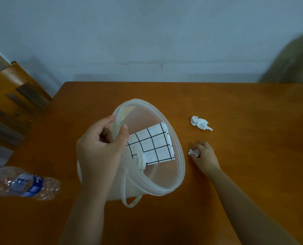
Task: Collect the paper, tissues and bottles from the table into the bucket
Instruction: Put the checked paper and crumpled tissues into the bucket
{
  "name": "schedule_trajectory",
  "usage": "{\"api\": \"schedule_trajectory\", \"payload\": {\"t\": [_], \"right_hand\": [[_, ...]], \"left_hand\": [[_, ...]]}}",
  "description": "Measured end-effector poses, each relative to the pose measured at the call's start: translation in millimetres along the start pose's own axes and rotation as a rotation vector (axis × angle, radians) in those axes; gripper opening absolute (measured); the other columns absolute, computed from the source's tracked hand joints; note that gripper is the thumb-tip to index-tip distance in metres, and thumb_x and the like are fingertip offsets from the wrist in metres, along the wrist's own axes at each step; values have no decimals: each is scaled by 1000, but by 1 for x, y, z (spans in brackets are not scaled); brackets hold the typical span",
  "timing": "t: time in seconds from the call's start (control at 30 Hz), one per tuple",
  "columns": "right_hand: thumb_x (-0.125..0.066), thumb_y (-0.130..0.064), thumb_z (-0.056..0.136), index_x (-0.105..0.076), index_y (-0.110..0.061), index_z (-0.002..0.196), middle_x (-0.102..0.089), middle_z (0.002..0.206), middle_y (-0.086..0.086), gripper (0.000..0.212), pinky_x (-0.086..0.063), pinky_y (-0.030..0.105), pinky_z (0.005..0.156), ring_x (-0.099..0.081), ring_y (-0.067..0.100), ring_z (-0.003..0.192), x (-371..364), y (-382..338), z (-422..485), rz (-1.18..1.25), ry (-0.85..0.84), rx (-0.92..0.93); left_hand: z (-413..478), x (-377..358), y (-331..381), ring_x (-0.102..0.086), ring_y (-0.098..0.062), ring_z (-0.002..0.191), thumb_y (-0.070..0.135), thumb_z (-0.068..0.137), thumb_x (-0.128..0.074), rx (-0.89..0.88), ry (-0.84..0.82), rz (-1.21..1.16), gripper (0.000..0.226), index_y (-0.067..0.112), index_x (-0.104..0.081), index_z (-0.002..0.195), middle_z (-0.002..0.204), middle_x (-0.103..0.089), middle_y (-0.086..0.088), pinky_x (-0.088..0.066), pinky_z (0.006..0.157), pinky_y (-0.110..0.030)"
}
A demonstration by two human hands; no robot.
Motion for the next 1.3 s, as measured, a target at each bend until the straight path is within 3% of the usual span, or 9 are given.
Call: {"api": "schedule_trajectory", "payload": {"t": [0.2, 0.33, 0.57, 0.67, 0.8, 0.93, 1.07, 1.17, 1.3], "right_hand": [[-60, -21, 83, -58, -10, 99, -50, 109, 10, 19, -39, 25, 67, -47, 17, 86, 7, 13, -32, 70, 2, -100], [-63, -22, 82, -57, -18, 86, -52, 97, 8, 9, -31, 16, 52, -46, 9, 71, 28, 9, -58, 198, 118, -88], [-68, -21, 77, -57, -25, 82, -53, 84, -7, 13, -42, 7, 56, -52, 2, 74, 75, -42, -97, 371, 244, 117], [-69, -16, 76, -58, -25, 85, -54, 85, -9, 17, -40, 1, 62, -53, 2, 76, 86, -69, -109, 430, 209, 208], [-68, -20, 77, -61, -23, 95, -54, 88, -16, 19, -42, 3, 62, -54, 0, 76, 86, -95, -119, 427, 107, 300], [-67, -26, 78, -63, -26, 103, -55, 96, -16, 26, -45, 10, 63, -57, -1, 77, 79, -105, -119, 367, 34, 371], [-66, -25, 78, -62, -27, 104, -54, 96, -17, 26, -42, 3, 64, -55, -5, 78, 81, -90, -102, 392, 73, 332], [-65, -26, 79, -59, -25, 111, -53, 100, -14, 32, -42, 9, 59, -54, -1, 80, 79, -69, -79, 336, 119, 244], [-63, -25, 81, -56, -20, 116, -54, 111, -3, 36, -39, 19, 70, -53, 8, 87, 72, -35, -43, 266, 168, 143]], "left_hand": [[-14, 5, 2, -51, -17, 55, 28, 77, -67, 23, -12, -21, 26, 29, -62, 102, 60, -57, -3, -48, 43, -30], [-25, 9, 4, -51, -16, 54, 27, 77, -68, 44, -25, -54, 28, 24, -64, 104, 59, -56, 0, -49, 42, -30], [-41, 16, 13, -49, -6, 54, 26, 77, -67, 32, -29, -98, 28, 22, -64, 104, 57, -53, 6, -45, 46, -18], [-45, 17, 16, -49, -12, 55, 28, 76, -67, 34, -38, -99, 28, 26, -63, 104, 58, -54, 3, -46, 45, -23], [-46, 17, 18, -46, -12, 52, 25, 77, -67, 27, -36, -105, 27, 26, -63, 104, 56, -52, 2, -45, 45, -26], [-43, 17, 19, -46, -10, 52, 23, 77, -68, 16, -26, -94, 27, 20, -65, 104, 55, -51, 3, -44, 44, -20], [-37, 15, 20, -47, -13, 52, 24, 77, -67, 5, -35, -92, 27, 21, -65, 104, 56, -52, 2, -45, 46, -22], [-30, 9, 20, -45, -12, 51, 25, 77, -67, 9, -31, -79, 27, 21, -65, 104, 55, -50, 4, -45, 47, -24], [-22, 0, 20, -46, -16, 53, 26, 77, -66, -7, -37, -65, 28, 19, -65, 104, 54, -49, 3, -43, 45, -20]]}}
Point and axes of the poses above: each hand's wrist, its own z-axis towards the middle knuckle, its own x-axis out of the back of the hand, y = z × x, the point moved 5 cm from there along z, towards the middle knuckle
